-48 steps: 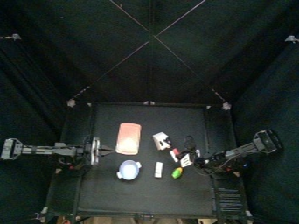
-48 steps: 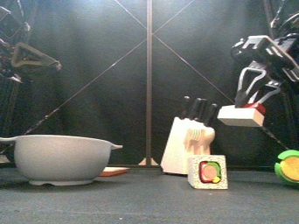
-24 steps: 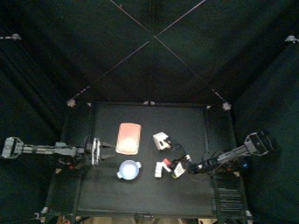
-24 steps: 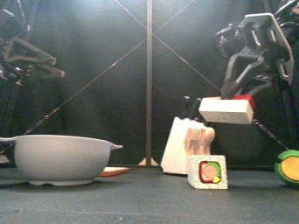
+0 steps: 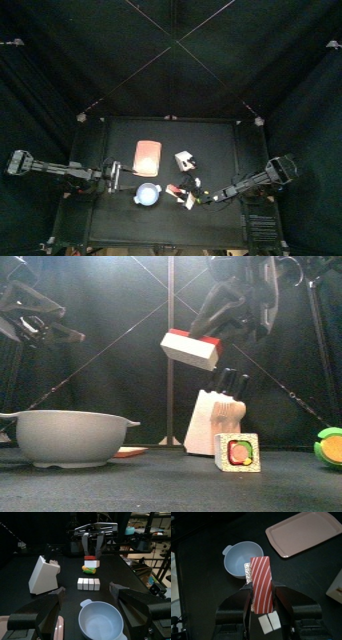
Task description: Hand over salmon sushi
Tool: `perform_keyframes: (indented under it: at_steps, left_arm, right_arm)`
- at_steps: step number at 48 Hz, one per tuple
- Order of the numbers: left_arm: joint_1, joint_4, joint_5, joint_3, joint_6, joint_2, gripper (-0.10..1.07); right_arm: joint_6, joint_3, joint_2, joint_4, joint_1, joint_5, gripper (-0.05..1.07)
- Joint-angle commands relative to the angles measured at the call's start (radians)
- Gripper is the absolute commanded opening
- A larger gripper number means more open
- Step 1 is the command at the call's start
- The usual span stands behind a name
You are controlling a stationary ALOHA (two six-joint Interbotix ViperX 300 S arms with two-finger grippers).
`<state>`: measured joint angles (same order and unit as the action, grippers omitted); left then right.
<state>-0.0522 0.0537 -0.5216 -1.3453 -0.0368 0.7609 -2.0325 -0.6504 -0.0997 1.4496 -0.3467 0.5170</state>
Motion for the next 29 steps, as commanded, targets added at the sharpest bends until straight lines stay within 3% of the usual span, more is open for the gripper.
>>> perform_keyframes:
  at_steps: [1, 12, 29]
  left_arm:
    - [-0.005, -0.003, -0.009, 0.052, 0.002, -0.055, 1.03]
    - [-0.012, -0.025, -0.009, 0.107, 0.002, -0.163, 1.03]
    - [-0.043, 0.015, -0.011, 0.167, 0.003, -0.258, 1.03]
  right_arm:
    - [-0.002, 0.06, 0.031, 0.04, 0.017, 0.003, 0.56]
    - [0.003, 0.161, 0.132, 0.061, 0.055, 0.002, 0.56]
    - [0.003, 0.253, 0.172, 0.13, 0.055, -0.003, 0.56]
